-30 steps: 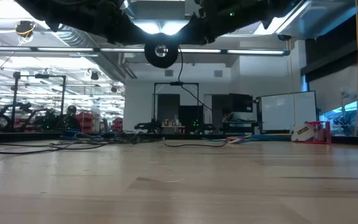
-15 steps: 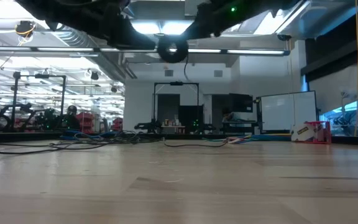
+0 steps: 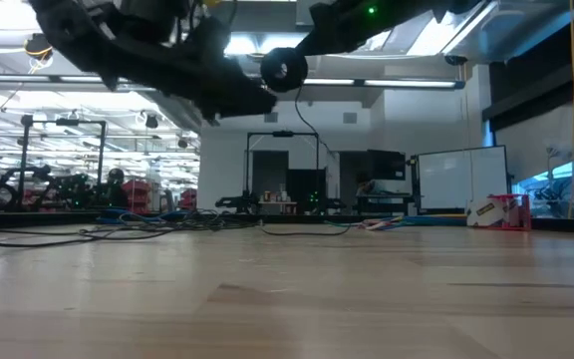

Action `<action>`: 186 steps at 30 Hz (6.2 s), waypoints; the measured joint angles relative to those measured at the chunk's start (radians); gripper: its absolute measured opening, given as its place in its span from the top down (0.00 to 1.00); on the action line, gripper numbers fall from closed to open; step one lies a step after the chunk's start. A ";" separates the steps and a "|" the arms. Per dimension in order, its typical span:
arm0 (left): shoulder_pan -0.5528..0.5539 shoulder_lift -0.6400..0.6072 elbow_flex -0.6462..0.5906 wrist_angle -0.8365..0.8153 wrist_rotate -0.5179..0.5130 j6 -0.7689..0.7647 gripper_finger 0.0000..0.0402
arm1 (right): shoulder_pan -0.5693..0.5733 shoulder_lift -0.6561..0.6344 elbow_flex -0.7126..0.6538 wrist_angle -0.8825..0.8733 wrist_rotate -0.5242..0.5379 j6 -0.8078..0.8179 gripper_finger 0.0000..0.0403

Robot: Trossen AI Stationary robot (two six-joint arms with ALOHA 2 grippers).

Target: Coiling cords

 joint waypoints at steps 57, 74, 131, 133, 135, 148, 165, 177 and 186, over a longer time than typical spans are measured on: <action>0.063 0.143 0.152 -0.199 -0.431 0.334 0.99 | 0.001 0.001 0.000 -0.110 0.054 -0.001 0.99; 0.052 0.226 0.151 -0.097 -0.072 -0.040 0.71 | 0.001 0.001 0.000 -0.074 0.065 -0.015 0.99; 0.029 0.306 0.229 -0.029 -0.133 0.055 0.75 | 0.000 0.001 0.000 -0.096 0.085 -0.043 0.99; 0.029 0.303 0.211 0.040 -0.130 0.063 0.69 | 0.000 0.001 0.000 -0.095 0.085 -0.043 0.99; 0.037 0.304 0.182 0.109 -0.131 0.067 0.65 | 0.000 0.001 0.000 -0.095 0.085 -0.043 0.99; 0.062 0.329 0.131 0.301 -0.093 0.082 0.64 | 0.000 0.001 0.000 -0.071 0.083 -0.048 0.99; 0.063 0.330 0.136 0.342 0.028 0.140 0.98 | 0.001 0.001 0.000 -0.050 0.037 -0.052 0.99; 0.097 0.330 0.137 0.345 0.005 0.124 0.99 | 0.000 0.001 0.000 -0.009 -0.110 -0.011 0.99; 0.122 0.326 0.135 0.214 -0.065 0.157 0.98 | 0.000 -0.006 -0.001 -0.112 -0.079 -0.031 0.99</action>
